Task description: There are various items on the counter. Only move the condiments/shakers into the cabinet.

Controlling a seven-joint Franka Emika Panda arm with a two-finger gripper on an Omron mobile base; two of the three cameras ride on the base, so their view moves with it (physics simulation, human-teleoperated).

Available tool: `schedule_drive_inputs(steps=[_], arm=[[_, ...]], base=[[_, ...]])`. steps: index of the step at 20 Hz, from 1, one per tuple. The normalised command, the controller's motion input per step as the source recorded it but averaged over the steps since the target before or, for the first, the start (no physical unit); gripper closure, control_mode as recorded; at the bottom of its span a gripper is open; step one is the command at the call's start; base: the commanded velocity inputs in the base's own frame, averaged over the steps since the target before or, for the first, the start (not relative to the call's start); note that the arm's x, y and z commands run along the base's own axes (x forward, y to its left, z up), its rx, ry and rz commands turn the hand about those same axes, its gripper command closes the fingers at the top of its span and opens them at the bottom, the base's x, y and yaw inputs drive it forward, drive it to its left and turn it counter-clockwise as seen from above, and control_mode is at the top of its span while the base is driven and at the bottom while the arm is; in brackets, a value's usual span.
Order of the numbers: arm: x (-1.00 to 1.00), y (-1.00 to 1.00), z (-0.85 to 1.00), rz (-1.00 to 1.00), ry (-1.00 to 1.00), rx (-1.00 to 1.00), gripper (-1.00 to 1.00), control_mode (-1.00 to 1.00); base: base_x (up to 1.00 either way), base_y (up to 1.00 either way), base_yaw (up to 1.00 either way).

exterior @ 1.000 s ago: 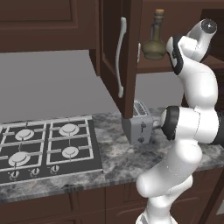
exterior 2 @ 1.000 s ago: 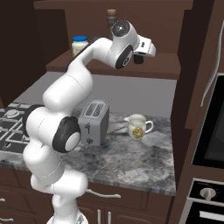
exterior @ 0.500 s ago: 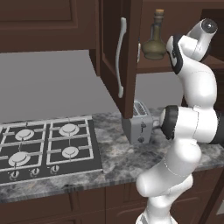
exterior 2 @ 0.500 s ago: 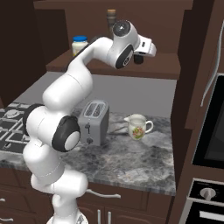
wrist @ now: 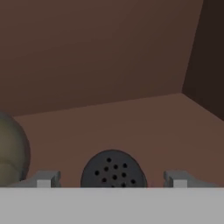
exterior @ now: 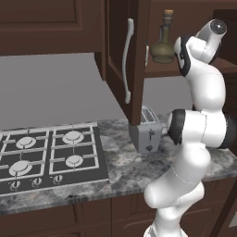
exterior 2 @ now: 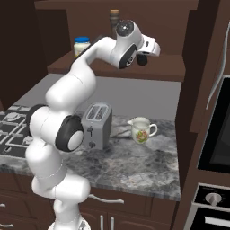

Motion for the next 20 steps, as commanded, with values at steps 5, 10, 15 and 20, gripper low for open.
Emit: schedule_drive_inputs(steps=[5,10,15,20], arm=[[0.25,0.00,0.00,0.00,0.00,0.00,-1.00,-1.00],[0.10,0.00,-0.01,0.00,0.00,-0.01,-1.00,-1.00],[-0.03,0.00,0.00,0.00,0.00,0.00,-1.00,-1.00],[-0.85,0.00,-0.01,0.00,-0.11,0.00,-1.00,-1.00]], base=[[0.00,0.00,0.00],[0.00,0.00,0.00],[0.00,0.00,0.00],[0.00,0.00,0.00]])
